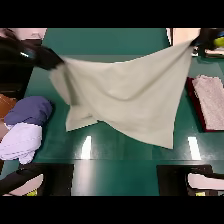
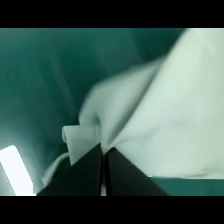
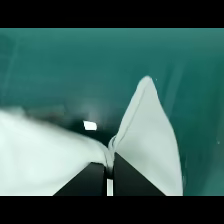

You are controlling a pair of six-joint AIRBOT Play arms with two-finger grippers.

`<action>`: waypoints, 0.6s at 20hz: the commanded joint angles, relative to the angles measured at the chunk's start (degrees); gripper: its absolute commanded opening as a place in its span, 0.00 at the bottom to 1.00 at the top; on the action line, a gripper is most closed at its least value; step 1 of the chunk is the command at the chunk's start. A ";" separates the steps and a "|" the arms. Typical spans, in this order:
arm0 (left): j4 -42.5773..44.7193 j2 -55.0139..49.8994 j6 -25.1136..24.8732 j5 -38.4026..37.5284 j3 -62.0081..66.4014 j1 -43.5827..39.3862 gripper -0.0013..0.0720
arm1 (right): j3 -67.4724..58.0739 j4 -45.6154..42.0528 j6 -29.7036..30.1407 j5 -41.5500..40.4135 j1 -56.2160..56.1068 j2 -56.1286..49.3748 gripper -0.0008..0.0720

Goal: Fold the shirts.

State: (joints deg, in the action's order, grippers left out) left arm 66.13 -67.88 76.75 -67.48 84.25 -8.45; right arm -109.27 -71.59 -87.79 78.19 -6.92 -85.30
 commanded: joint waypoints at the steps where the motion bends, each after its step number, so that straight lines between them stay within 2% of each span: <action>1: -1.57 -11.56 -4.79 9.22 -5.60 0.04 0.05 | 1.38 -1.44 0.24 -4.79 -0.61 -9.57 0.04; 3: 0.94 -16.24 -4.31 16.15 -3.80 0.04 0.05 | 1.38 -1.44 0.22 -6.97 -0.55 -12.00 0.04; 5: 4.35 -18.69 -2.47 19.98 -0.26 0.04 0.05 | 1.40 -1.44 0.22 -8.74 -0.37 -12.70 0.04; 6: 6.19 -19.10 -1.57 21.44 1.60 0.04 0.11 | 1.33 -1.44 0.22 -9.66 -0.17 -12.68 0.05; 7: 7.45 -19.12 -1.51 23.10 3.56 0.31 0.42 | 0.57 -1.38 0.22 -10.03 0.26 -12.70 0.10; 8: 7.43 -19.12 -0.66 23.91 5.55 0.92 0.55 | -0.33 -1.27 0.20 -10.16 0.63 -12.68 0.28; 9: 7.61 -19.12 0.02 24.00 7.56 2.08 0.55 | -1.57 -0.31 0.20 -9.57 1.18 -12.68 0.41; 10: 7.61 -19.12 1.11 23.30 9.07 3.65 0.55 | -2.89 1.57 0.24 -8.22 2.12 -12.68 0.45; 12: 6.75 -19.10 4.02 17.79 10.86 7.82 0.55 | -4.72 4.79 0.44 -3.37 3.76 -12.63 0.45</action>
State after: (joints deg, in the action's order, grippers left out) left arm 72.44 -86.37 77.32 -46.96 91.72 -4.43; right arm -111.70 -70.48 -87.53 70.91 -4.91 -97.65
